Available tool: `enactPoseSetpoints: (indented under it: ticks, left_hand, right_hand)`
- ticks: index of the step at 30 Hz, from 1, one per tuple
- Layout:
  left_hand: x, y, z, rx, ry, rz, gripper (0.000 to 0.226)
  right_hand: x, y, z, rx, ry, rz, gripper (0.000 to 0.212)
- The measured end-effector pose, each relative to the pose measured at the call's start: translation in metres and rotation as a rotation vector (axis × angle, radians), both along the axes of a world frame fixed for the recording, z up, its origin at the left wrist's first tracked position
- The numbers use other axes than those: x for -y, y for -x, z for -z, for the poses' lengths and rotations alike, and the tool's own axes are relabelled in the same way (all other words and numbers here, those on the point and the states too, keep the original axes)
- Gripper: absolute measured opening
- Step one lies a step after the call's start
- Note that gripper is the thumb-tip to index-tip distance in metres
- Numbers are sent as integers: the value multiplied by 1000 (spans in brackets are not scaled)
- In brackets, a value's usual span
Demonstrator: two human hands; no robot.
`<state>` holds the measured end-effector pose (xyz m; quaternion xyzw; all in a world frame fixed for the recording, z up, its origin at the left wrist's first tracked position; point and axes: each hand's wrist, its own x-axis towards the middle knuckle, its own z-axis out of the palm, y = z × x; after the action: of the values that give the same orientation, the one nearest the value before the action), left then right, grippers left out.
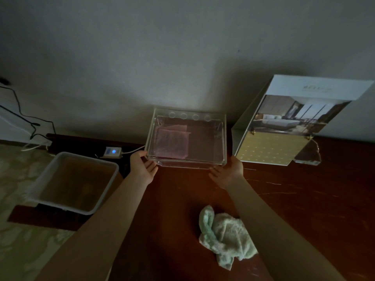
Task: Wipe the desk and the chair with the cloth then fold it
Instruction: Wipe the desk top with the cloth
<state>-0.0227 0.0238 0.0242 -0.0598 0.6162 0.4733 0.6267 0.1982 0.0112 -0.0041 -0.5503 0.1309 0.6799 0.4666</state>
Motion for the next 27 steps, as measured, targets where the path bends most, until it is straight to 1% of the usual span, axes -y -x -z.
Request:
enactPoseSetpoints:
  ticks: [1,3,7,11,13,16,19,22,24,27]
  left_hand:
    - [-1,0,0,6,-12,-16,40]
    - [-4,1,2,12,-29,-22,49]
    - [-7,1,5,12,-41,0,50]
    - [-5,1,7,-2,-60,45,54]
    - [-2,3,11,-21,-65,84,51]
    - [7,6,17,-66,-59,160,39]
    - [28,11,24,-100,-50,256,36]
    - [54,16,30,-145,-49,363,38]
    - [70,20,34,-249,-17,471,40]
    - [92,23,35,-385,-40,602,42]
  right_hand:
    - [-2,0,0,0,3,6,63]
    - [-6,0,0,5,11,20,64]
    - [-9,3,1,-5,12,67,65]
    - [-4,3,5,-19,-23,65,62]
    - [3,-1,5,-16,-52,55,60]
    - [17,-12,-1,-10,-88,84,58]
    - [35,-27,-6,28,-122,112,58]
    - [56,-42,-9,136,-143,46,49]
    - [75,-46,-10,280,-109,-19,43]
    - [107,-42,-9,694,-35,-151,33]
